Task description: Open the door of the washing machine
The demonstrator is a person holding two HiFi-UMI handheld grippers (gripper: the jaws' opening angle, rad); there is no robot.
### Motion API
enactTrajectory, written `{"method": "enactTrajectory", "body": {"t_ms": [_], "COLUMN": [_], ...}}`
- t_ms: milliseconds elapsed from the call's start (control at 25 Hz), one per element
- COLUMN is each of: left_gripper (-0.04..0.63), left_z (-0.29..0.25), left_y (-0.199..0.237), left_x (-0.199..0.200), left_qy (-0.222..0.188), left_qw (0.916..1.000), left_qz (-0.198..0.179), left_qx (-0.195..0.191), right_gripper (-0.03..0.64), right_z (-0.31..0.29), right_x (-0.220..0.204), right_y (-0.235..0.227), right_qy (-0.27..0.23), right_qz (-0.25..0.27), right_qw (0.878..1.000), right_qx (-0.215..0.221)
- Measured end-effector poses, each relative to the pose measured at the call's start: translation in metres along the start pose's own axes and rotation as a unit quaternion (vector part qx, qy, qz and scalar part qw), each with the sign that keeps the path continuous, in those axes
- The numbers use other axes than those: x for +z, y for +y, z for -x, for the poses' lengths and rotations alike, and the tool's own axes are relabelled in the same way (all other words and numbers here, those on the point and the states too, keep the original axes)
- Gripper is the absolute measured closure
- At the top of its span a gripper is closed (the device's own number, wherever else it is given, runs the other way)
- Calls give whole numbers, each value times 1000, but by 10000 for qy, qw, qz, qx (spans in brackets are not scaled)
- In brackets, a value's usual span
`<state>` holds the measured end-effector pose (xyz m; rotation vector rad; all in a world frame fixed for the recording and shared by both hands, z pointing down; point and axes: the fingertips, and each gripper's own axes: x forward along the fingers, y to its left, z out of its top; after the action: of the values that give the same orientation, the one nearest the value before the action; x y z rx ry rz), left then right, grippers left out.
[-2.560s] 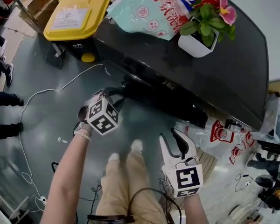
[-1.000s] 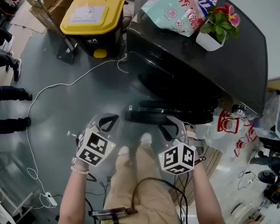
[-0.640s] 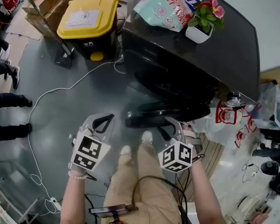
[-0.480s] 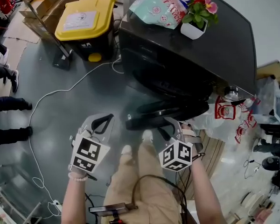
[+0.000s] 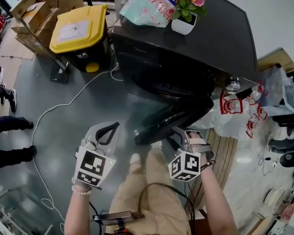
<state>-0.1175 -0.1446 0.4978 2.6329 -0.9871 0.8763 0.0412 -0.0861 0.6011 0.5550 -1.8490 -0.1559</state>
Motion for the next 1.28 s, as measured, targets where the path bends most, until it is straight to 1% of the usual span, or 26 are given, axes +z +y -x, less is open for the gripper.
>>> {"method": "enactTrajectory", "body": {"t_ms": [120,240,480,600,720,1120,1280], "left_gripper": [601,601,601,601,601,601,601], "left_z": [1,3,5,3,0,4,10], "left_y": [-7,-14,-29,-37,-44,-65,-70], "left_x": [5,10,23,29,37,60,70], "left_qy": [1,-1,-55,-99,-156,-306,-378], "left_qw": [9999,9997,9996,9996,9996,9995,9992], "left_qz": [-138,-208,-168,-120,-109,21,65], "left_qx": [-88,-158,-234,-246,-203,43,138], "right_gripper": [436,436,436,436,436,435,436], "right_z": [7,13,27,35,43,66,74], "right_x": [-7,-15,-35,-46,-58,-99,-111], "right_y": [8,17,36,44,52,74,78], "right_qy": [56,163,321,382,401,518,499], "right_qz": [-57,92,396,605,800,1358,1598], "right_qw": [9999,9998,9986,9973,9958,9883,9849], "right_qx": [-76,-6,158,175,192,457,437]}}
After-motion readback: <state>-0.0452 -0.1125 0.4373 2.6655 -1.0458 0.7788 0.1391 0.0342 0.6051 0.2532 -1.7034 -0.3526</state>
